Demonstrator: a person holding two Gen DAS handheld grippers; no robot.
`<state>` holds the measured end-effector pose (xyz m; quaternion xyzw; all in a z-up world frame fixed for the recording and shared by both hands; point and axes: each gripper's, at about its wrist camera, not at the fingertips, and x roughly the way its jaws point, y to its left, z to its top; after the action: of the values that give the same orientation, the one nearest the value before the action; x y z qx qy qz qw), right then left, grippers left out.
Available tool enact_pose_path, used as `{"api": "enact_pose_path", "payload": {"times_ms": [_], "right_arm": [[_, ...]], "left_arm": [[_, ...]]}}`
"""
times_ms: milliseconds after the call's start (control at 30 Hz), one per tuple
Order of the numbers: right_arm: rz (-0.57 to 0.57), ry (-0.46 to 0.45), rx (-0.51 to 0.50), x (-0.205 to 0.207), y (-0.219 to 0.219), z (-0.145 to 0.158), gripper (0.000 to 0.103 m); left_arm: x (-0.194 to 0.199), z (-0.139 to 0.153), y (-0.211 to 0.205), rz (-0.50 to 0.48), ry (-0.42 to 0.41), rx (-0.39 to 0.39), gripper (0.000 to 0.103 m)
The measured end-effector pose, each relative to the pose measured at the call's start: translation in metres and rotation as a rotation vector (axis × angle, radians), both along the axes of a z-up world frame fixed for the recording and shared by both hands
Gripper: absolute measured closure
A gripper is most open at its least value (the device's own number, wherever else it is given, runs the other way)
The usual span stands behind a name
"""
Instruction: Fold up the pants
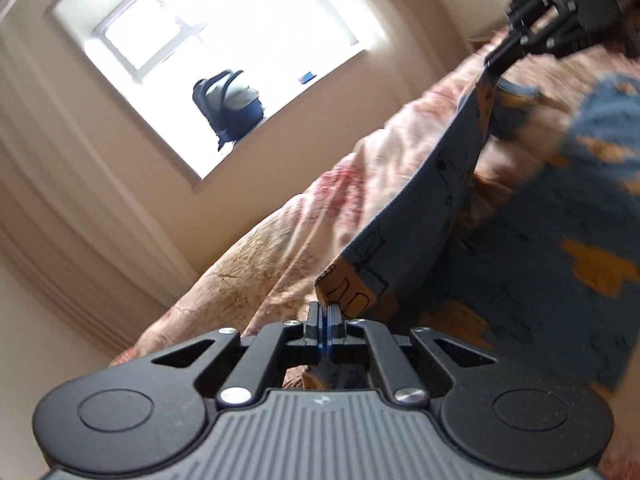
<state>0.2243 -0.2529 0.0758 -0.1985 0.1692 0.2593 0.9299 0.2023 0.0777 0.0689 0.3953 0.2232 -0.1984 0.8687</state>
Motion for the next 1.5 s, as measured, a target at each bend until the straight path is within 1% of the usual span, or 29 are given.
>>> {"api": "enact_pose_path", "payload": {"times_ms": [133, 333, 500, 633, 700, 800, 900, 1000, 1100, 1267, 1367, 1400, 1433, 1467, 1500], "right_arm": [[0.034, 0.051, -0.026, -0.055, -0.002, -0.008, 0.103], [0.04, 0.158, 0.008, -0.104, 0.01, -0.047, 0.103], [0.064, 0.208, -0.009, -0.119, 0.022, -0.078, 0.103], [0.069, 0.229, -0.009, -0.12, 0.024, -0.091, 0.103], [0.073, 0.234, -0.006, -0.119, 0.023, -0.092, 0.103], [0.093, 0.235, -0.004, -0.117, 0.02, -0.092, 0.103], [0.161, 0.241, 0.002, -0.119, 0.014, -0.088, 0.103], [0.206, 0.243, -0.039, -0.121, 0.013, -0.087, 0.103], [0.222, 0.259, -0.056, -0.121, 0.013, -0.089, 0.103], [0.246, 0.268, -0.051, -0.123, 0.01, -0.087, 0.103], [0.267, 0.271, -0.062, -0.126, 0.01, -0.087, 0.103], [0.265, 0.269, -0.072, -0.126, 0.011, -0.088, 0.103], [0.265, 0.276, -0.084, -0.126, 0.012, -0.091, 0.103], [0.259, 0.289, -0.091, -0.124, 0.014, -0.095, 0.103], [0.252, 0.3, -0.091, -0.123, 0.015, -0.099, 0.103]], "left_arm": [[-0.031, -0.024, -0.011, -0.032, -0.018, 0.068, 0.101], [-0.063, -0.065, -0.018, -0.059, -0.014, 0.147, 0.101], [-0.076, -0.095, -0.015, -0.05, -0.013, 0.168, 0.101], [-0.084, -0.109, -0.012, -0.047, -0.019, 0.177, 0.101], [-0.085, -0.112, -0.01, -0.048, -0.026, 0.182, 0.101], [-0.089, -0.109, -0.009, -0.048, -0.029, 0.176, 0.102], [-0.091, -0.108, -0.005, -0.058, -0.018, 0.181, 0.101], [-0.093, -0.11, -0.002, -0.069, 0.013, 0.181, 0.102], [-0.094, -0.113, 0.0, -0.086, 0.028, 0.192, 0.101], [-0.094, -0.113, 0.003, -0.079, 0.042, 0.177, 0.102], [-0.095, -0.115, 0.004, -0.094, 0.038, 0.2, 0.102], [-0.094, -0.116, 0.004, -0.09, 0.042, 0.196, 0.101], [-0.093, -0.116, 0.005, -0.081, 0.056, 0.186, 0.097], [-0.094, -0.117, 0.004, -0.063, 0.066, 0.167, 0.096], [-0.093, -0.115, 0.005, -0.041, 0.079, 0.138, 0.089]]}}
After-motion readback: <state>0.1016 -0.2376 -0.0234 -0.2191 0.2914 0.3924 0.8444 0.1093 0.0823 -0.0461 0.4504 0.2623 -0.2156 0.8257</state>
